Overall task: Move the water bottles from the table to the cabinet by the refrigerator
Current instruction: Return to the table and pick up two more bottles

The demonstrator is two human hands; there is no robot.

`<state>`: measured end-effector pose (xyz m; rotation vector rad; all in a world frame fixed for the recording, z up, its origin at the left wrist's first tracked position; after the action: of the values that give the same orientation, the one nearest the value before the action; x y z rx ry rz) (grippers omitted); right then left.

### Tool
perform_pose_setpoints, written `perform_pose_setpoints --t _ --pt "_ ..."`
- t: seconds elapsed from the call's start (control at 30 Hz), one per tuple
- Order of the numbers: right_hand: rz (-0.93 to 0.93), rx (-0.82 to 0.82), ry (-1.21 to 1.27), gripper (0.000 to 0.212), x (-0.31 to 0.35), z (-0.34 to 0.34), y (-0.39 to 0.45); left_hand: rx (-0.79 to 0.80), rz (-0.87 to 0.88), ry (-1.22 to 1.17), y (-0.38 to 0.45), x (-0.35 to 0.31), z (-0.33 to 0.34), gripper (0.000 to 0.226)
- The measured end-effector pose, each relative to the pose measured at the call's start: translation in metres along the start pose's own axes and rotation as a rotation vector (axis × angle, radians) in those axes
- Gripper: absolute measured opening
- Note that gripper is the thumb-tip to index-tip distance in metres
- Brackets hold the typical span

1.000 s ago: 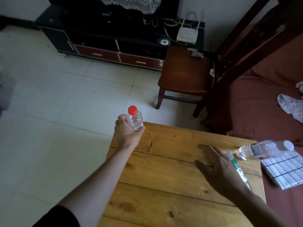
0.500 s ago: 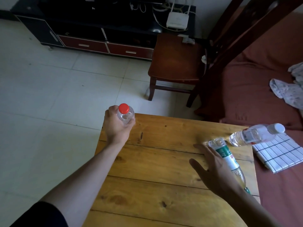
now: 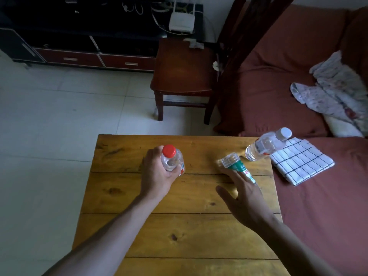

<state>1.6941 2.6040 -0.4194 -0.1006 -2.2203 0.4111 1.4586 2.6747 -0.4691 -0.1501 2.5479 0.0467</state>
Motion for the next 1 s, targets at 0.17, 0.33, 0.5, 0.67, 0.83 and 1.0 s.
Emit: perform_pose_setpoints --t 0.17,0.33,0.5,0.67,0.83,1.0 --pt "0.033 -0.052 0.036 0.066 -0.024 -0.022 -0.017 0.01 0.058 0.012 -0.02 -0.033 0.012 0.068" --pt "0.065 -0.059 0.055 0.066 -0.043 -0.035 -0.028 0.029 0.16 0.039 -0.033 -0.05 0.025 0.064" --pt "0.062 -0.076 0.066 0.061 -0.058 -0.045 -0.031 0.052 0.134 0.045 -0.041 -0.053 0.034 0.066" --pt "0.074 -0.093 0.07 0.055 -0.068 -0.053 -0.029 0.048 0.082 0.018 -0.045 -0.061 0.037 0.068" --pt "0.08 -0.134 0.095 0.054 -0.076 -0.066 -0.02 0.056 0.059 0.03 -0.043 -0.062 0.039 0.069" --pt "0.086 -0.27 0.134 0.061 -0.085 -0.079 -0.009 0.054 -0.009 -0.022 -0.042 -0.063 0.04 0.068"
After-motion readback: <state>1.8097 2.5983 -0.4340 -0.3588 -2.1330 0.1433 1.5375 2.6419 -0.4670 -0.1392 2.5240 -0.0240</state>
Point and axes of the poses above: each hand's wrist, its own y-axis towards the middle knuckle, its own z-axis out of the palm, x = y × z, the point moved 6 cm from there along y, towards the middle knuckle, and after that the axes turned 14 degrees about y, right-handed, at the moved point
